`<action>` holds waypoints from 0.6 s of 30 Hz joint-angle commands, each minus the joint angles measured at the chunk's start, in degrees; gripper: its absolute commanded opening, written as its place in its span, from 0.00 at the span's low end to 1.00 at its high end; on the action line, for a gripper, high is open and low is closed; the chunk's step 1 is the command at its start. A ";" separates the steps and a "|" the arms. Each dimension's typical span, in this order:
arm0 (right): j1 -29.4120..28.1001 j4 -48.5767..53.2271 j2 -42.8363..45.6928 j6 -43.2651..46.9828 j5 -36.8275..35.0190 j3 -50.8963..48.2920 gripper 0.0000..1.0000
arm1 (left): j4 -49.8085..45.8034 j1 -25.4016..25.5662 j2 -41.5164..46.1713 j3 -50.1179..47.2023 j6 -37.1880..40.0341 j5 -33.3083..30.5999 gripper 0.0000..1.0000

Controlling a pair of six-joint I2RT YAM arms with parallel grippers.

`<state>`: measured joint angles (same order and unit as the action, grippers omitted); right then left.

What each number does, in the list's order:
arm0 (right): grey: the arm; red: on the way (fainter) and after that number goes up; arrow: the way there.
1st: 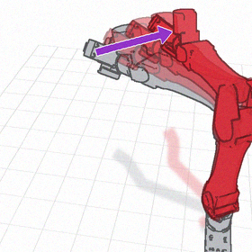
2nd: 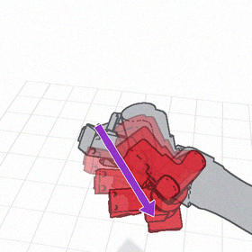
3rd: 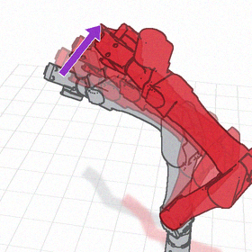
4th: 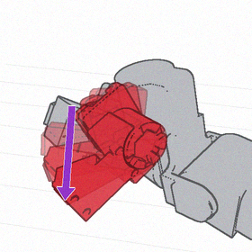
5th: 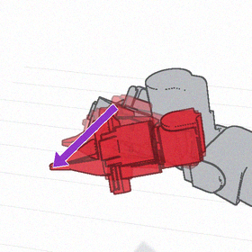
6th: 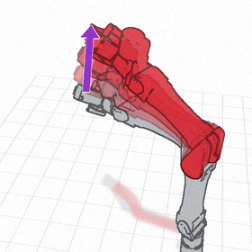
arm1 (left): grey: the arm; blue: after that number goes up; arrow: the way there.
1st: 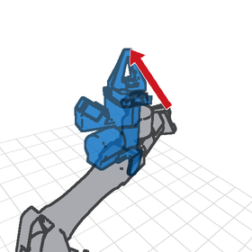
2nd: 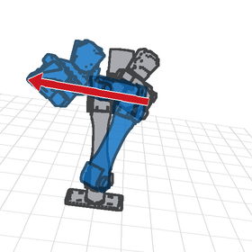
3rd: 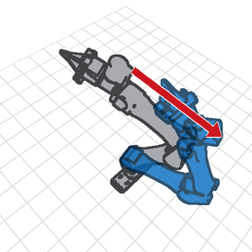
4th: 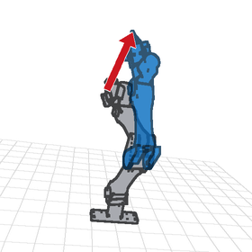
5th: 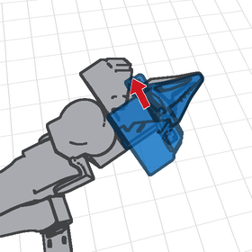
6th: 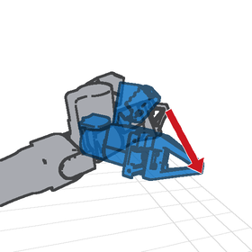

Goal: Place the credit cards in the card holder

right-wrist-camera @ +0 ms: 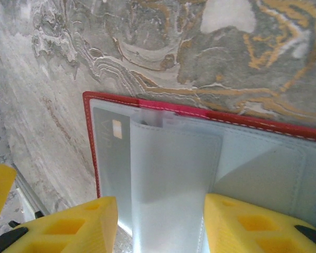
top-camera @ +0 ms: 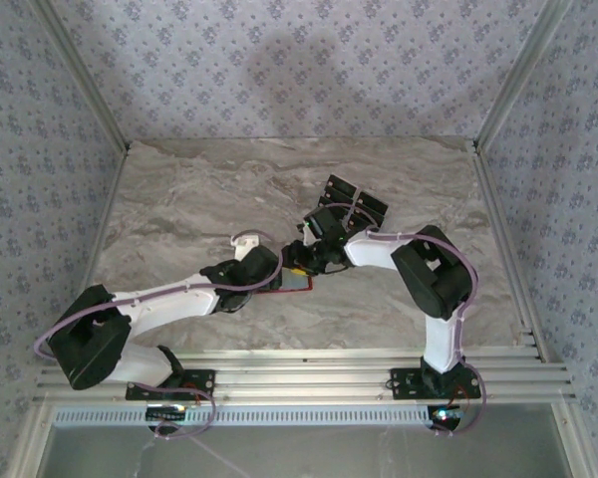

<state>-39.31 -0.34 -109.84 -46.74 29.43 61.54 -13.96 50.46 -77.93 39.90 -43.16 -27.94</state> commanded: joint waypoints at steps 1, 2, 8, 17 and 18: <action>-1.06 2.54 -3.22 -0.54 0.78 0.69 0.49 | -0.83 -0.34 2.24 -1.04 -0.53 -1.28 1.00; -1.19 2.32 -3.35 -0.62 0.91 0.98 0.49 | -0.90 -0.36 2.41 -1.05 -0.54 -1.31 1.00; -2.20 2.36 -4.66 -1.09 1.67 3.35 0.49 | -0.81 -0.44 2.95 -1.76 -0.72 -1.12 1.00; -3.35 2.88 -4.77 -1.46 1.59 5.66 0.49 | -0.59 -0.53 4.19 -2.81 -1.05 -1.08 1.00; -3.47 3.01 -4.81 -1.50 1.57 5.99 0.49 | -0.59 -0.52 4.27 -2.91 -1.05 -1.07 1.00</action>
<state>-41.04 0.75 -112.92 -47.20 30.52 65.91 -13.96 49.89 -74.76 37.34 -43.66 -29.08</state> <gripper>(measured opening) 0.490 0.997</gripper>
